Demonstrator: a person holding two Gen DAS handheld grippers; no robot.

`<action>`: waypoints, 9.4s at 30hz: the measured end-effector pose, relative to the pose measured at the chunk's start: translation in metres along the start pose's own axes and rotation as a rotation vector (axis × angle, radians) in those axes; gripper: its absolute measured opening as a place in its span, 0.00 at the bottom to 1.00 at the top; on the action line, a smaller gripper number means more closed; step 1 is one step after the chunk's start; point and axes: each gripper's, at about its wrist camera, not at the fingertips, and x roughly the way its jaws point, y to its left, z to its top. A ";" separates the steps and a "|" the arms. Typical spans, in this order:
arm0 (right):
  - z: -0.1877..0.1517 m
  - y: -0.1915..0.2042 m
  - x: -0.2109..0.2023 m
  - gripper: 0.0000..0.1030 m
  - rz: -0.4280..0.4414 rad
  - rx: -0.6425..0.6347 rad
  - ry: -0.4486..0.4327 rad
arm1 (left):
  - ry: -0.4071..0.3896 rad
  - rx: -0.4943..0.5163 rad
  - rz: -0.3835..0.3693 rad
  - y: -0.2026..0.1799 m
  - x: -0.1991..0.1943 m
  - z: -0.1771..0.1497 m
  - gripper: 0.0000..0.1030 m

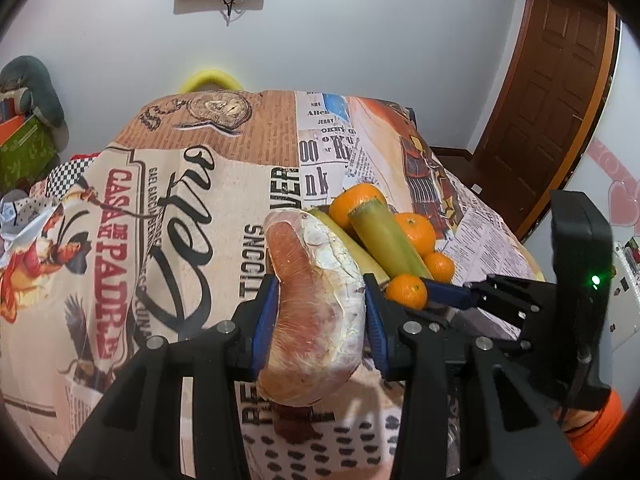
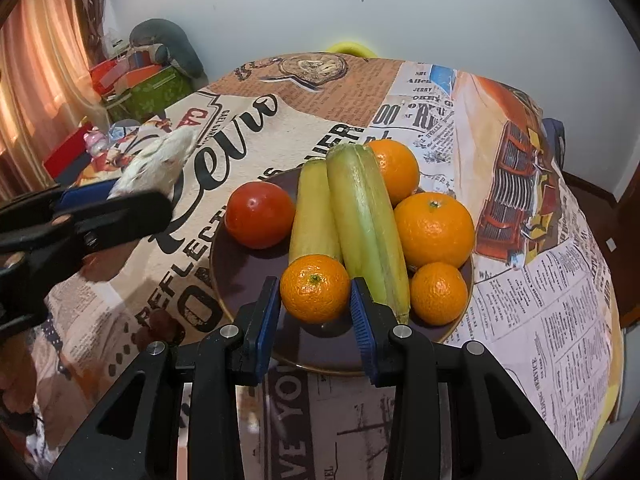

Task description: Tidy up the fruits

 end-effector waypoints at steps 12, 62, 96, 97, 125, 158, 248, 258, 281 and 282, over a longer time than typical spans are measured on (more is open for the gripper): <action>0.000 -0.018 -0.017 0.36 -0.031 0.018 -0.049 | 0.008 0.003 -0.022 -0.011 0.027 0.018 0.40; -0.022 0.028 -0.108 0.44 -0.019 0.021 -0.152 | 0.070 -0.004 0.111 0.021 -0.065 -0.053 0.46; -0.036 0.061 -0.028 0.44 0.035 -0.037 0.016 | 0.159 -0.082 0.018 0.044 -0.023 -0.098 0.25; -0.036 0.065 -0.024 0.44 0.041 -0.042 0.023 | 0.153 -0.085 0.023 0.049 -0.027 -0.098 0.25; -0.029 0.075 -0.014 0.18 0.074 -0.052 0.048 | 0.077 -0.090 0.022 0.055 -0.056 -0.086 0.25; -0.030 -0.023 -0.044 0.19 0.024 0.092 -0.083 | 0.133 0.034 -0.071 -0.040 0.022 -0.037 0.25; -0.071 0.081 -0.331 1.00 -0.203 0.029 -0.750 | -0.583 0.103 0.097 -0.103 -0.324 -0.055 1.00; -0.070 0.081 -0.333 1.00 -0.208 0.026 -0.748 | -0.578 0.113 0.096 -0.104 -0.322 -0.056 1.00; -0.072 0.080 -0.334 1.00 -0.212 0.031 -0.741 | -0.572 0.106 0.091 -0.106 -0.323 -0.055 1.00; -0.072 0.080 -0.335 1.00 -0.212 0.030 -0.740 | -0.571 0.106 0.090 -0.106 -0.323 -0.055 1.00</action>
